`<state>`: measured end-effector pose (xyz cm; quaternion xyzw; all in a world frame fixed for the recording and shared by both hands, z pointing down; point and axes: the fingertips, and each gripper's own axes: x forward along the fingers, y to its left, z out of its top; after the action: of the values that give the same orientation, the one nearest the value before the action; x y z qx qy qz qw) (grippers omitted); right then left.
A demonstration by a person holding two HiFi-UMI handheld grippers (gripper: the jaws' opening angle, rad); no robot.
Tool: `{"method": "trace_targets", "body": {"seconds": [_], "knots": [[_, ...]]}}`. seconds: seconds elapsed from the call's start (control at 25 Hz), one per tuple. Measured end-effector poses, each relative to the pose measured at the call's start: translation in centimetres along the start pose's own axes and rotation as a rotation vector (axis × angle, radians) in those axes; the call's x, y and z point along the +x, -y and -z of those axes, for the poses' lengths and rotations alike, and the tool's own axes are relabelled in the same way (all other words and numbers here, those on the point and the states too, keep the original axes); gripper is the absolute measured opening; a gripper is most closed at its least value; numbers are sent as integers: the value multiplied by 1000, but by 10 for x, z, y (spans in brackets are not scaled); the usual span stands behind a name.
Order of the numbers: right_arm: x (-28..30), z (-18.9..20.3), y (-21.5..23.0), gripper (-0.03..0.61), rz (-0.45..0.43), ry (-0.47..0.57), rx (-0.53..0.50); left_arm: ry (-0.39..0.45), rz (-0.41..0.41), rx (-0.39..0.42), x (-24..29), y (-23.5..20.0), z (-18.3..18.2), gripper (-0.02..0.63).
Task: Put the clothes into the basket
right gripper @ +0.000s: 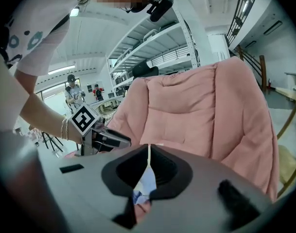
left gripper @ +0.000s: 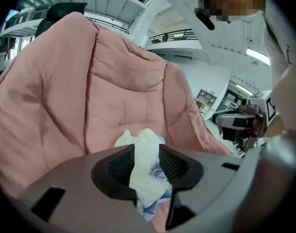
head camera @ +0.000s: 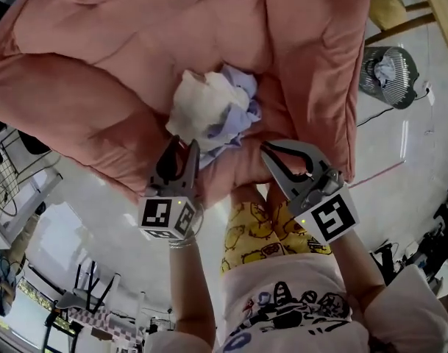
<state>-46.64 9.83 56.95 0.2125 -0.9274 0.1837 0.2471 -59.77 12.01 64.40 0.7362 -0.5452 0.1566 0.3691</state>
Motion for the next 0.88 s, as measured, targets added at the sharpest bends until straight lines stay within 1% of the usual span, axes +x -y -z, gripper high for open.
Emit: {"method": "trace_targets", "body": {"seconds": [0.08, 0.2, 0.36, 0.56, 0.64, 0.76, 0.8, 0.84, 0.88], "knots": [[8, 6, 3, 31, 3, 0, 23, -14, -5, -5, 7, -5, 8, 157], [18, 13, 9, 31, 14, 6, 61, -39, -12, 4, 18, -14, 16, 195], [29, 22, 8, 31, -13, 29, 100, -81, -33, 22, 36, -27, 33, 253], [39, 35, 6, 31, -30, 29, 113, -140, -49, 62, 60, -36, 49, 320], [42, 38, 4, 31, -29, 32, 121, -175, -32, 86, 70, -33, 58, 337], [46, 44, 3, 31, -33, 23, 117, -233, 3, 127, 88, -29, 71, 339], [47, 45, 5, 31, -30, 24, 118, -251, 12, 151, 93, -30, 72, 339], [48, 46, 6, 31, -27, 25, 122, -265, 16, 187, 97, -30, 72, 320], [48, 47, 6, 31, -23, 26, 129, -275, 18, 227, 98, -30, 70, 218]]}}
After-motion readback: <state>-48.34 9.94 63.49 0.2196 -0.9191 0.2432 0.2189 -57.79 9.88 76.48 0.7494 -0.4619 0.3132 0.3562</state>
